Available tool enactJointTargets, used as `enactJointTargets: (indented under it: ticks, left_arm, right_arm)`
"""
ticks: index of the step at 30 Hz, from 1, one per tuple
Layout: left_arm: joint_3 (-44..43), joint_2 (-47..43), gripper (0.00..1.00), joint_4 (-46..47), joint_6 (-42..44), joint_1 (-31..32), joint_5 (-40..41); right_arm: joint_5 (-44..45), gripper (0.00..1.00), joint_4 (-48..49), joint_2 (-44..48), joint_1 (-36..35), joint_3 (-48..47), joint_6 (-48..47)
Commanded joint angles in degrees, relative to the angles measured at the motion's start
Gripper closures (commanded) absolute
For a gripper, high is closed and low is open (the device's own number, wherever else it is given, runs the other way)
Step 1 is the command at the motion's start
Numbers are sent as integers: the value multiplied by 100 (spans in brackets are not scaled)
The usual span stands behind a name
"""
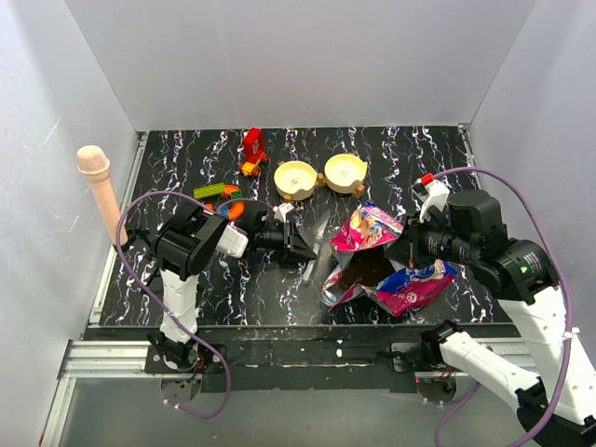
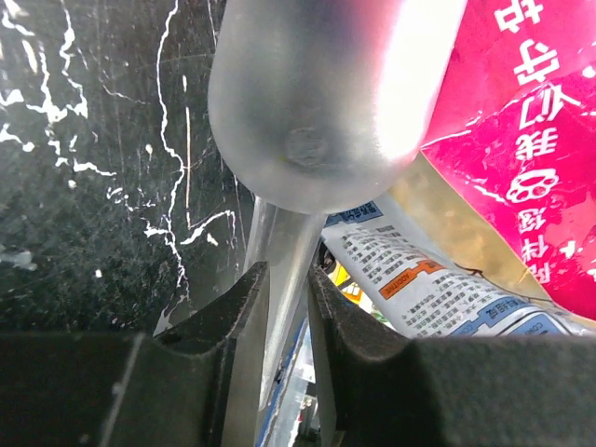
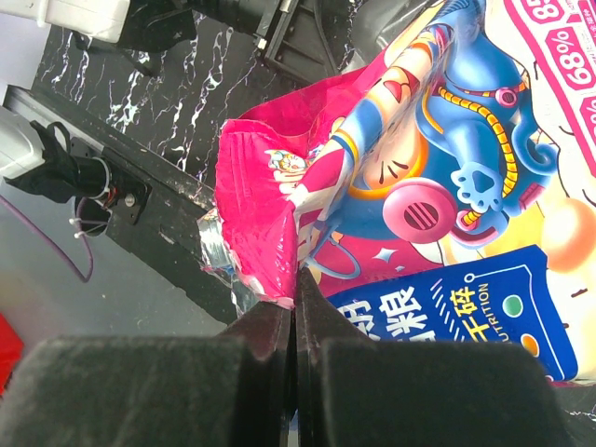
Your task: Serve the pet food
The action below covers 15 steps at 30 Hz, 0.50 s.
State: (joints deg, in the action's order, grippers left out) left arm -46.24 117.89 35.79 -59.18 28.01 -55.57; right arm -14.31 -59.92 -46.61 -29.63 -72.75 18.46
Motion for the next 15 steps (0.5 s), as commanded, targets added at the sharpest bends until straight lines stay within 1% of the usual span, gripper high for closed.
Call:
enactJointTargets:
  ticks: [1, 6, 9, 11, 15]
  left_arm:
    - [-96, 7, 74, -617, 609, -85, 117]
    - [-166, -143, 67, -951, 925, -129, 169]
    - [-219, -336, 61, -1345, 1153, -138, 292]
    - [-254, -520, 54, -1635, 1320, -147, 389]
    - [-456, -995, 41, -2619, 1882, -182, 749]
  right_arm:
    - [-573, 99, 569, 82, -26, -363, 132]
    - [-591, 99, 578, 99, -26, -275, 149]
    - [-617, 99, 604, 99, -26, -249, 158]
    - [-626, 99, 631, 99, -26, -240, 176]
    - [-626, 99, 666, 91, -26, -240, 193]
